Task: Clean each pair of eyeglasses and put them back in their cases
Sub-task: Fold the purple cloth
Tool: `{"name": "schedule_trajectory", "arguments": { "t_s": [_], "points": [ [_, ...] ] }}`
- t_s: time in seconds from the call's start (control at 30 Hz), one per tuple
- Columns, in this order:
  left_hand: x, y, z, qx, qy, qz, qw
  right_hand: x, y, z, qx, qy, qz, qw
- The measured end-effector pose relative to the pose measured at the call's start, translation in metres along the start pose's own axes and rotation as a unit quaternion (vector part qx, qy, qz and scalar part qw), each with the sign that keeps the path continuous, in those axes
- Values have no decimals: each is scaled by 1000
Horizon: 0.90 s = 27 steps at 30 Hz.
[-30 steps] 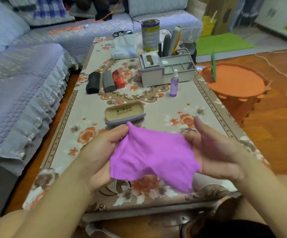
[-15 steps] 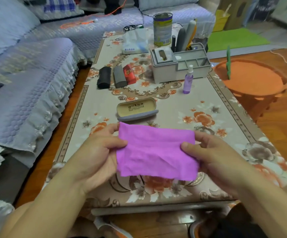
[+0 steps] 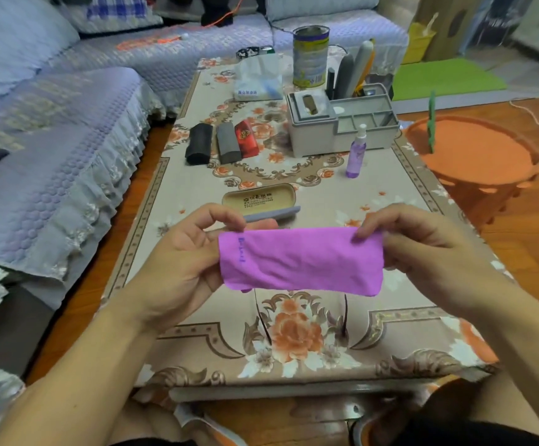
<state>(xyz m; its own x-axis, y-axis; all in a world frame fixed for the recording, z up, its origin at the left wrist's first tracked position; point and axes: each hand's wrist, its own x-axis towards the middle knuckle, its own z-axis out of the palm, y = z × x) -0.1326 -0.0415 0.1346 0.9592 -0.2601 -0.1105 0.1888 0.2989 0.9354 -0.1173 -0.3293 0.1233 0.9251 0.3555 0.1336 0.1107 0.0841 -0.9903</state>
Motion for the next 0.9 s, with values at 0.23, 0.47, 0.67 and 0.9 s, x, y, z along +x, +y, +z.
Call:
{"name": "schedule_trajectory", "arguments": {
  "t_s": [0.23,0.47,0.67,0.9],
  "points": [
    [1,5,-7,75,18,-12,997,5,3,-3,29,3,52,998],
    [-3,11,-1,72,13,-12,997,2,7,-1,-56,-24,44,997],
    [-13,-48,13,-126,-18,-187,974,8,11,13,107,105,160,976],
    [-20,-84,27,-14,-165,-240,956,13,-26,12,-335,4,110,936]
  ]
}}
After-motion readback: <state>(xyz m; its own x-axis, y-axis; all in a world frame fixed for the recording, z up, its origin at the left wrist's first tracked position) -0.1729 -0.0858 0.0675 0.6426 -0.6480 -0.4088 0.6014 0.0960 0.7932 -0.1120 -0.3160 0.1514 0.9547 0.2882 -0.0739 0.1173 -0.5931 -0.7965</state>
